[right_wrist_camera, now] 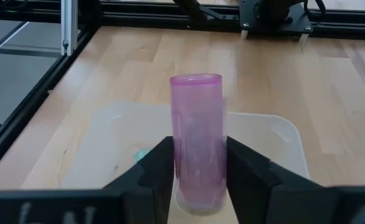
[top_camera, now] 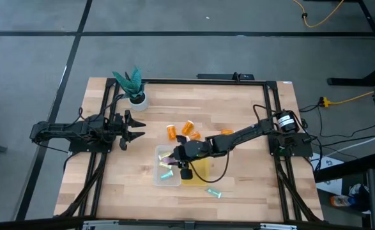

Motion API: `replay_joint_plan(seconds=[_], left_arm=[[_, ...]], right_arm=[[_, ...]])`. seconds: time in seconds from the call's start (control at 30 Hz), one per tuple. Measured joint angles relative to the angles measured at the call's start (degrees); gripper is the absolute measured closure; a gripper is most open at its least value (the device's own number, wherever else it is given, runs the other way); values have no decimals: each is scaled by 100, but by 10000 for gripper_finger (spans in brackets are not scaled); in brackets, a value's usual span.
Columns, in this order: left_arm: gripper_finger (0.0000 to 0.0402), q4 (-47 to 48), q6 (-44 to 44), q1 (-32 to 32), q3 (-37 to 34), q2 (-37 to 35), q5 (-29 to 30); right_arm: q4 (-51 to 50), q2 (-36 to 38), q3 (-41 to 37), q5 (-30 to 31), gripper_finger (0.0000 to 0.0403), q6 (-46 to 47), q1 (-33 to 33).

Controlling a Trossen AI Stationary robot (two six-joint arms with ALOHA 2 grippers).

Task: Pick and place medicine bottles into bin by pill shape (circle, oval)
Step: Put the purple tablet bottle into the transparent bin

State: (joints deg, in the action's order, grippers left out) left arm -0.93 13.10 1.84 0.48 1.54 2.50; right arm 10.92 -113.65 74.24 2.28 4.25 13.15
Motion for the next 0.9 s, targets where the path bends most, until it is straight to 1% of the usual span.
replay_joint_plan(seconds=[0.37,0.5,0.7,0.9], left_arm=[[211,0,0,-1,0,0,0],[211,0,0,1,-1,-2,0],[211,0,0,1,2,0,0],[211,0,0,1,-1,0,0]], right_arm=[[0,0,0,4,268,-5,1],[0,0,0,167,268,-4,2],[0,0,0,170,267,-11,2],[0,0,0,168,267,-177,2]])
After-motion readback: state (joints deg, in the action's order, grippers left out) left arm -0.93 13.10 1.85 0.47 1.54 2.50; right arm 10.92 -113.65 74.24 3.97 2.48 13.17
